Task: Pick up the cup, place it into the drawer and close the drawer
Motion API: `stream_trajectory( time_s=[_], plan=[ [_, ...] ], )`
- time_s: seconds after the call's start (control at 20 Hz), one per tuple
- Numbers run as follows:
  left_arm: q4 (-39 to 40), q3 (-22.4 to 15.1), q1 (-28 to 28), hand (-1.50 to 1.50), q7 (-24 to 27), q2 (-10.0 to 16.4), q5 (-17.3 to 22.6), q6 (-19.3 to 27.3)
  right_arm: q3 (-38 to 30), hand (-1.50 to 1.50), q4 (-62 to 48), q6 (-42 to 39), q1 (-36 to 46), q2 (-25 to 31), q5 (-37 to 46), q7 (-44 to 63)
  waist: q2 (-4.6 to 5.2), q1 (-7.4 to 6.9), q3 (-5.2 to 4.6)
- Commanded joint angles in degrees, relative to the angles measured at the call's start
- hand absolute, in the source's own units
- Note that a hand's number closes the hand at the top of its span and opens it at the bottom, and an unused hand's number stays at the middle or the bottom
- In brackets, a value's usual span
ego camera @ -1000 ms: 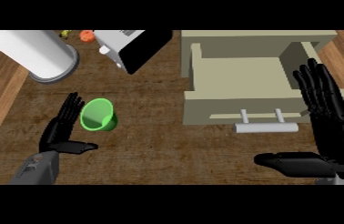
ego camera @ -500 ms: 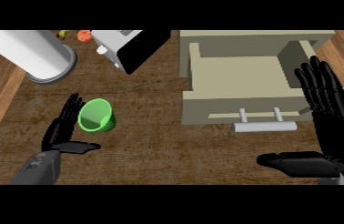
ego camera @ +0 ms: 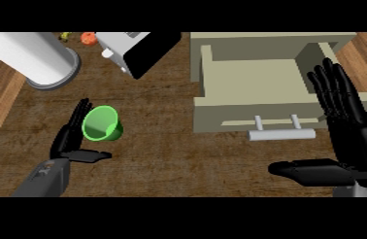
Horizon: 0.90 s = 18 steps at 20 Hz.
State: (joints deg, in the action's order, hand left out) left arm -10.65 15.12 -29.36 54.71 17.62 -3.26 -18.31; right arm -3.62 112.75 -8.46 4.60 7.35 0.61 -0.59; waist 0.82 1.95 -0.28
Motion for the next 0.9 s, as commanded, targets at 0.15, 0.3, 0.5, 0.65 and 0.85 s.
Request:
stream_trajectory(
  time_s=[0.15,0.3,0.5,0.65,0.85],
  plan=[
    [1.16,0.60,-0.94,-1.50,4.61,-1.91,0.82,-7.25,0.23,-1.50,-4.08,-0.60,-0.50,-0.39,0.96,-3.98,0.26,0.16,-0.03],
    [0.81,-0.21,1.02,-1.50,6.39,-2.15,0.34,-10.24,0.81,-1.50,-1.85,-0.75,-1.90,-0.90,0.29,-3.04,0.16,0.34,-0.06],
    [-0.56,0.05,-2.12,-1.50,4.30,-2.75,1.19,-12.24,-0.92,-1.50,-0.92,-1.56,0.52,0.83,-1.84,0.95,-0.12,-0.07,0.01],
    [-0.95,0.18,-1.62,-1.50,4.95,-3.28,1.81,-15.06,-0.84,-1.50,-1.10,-1.64,-0.12,0.44,-1.88,-0.60,0.13,0.52,-0.08],
    [-1.72,-0.04,-3.05,1.50,2.91,-3.79,2.54,-19.10,-0.25,-1.50,-2.57,-0.76,1.22,-0.21,-0.82,-0.53,0.13,0.10,-0.05]
  ],
)
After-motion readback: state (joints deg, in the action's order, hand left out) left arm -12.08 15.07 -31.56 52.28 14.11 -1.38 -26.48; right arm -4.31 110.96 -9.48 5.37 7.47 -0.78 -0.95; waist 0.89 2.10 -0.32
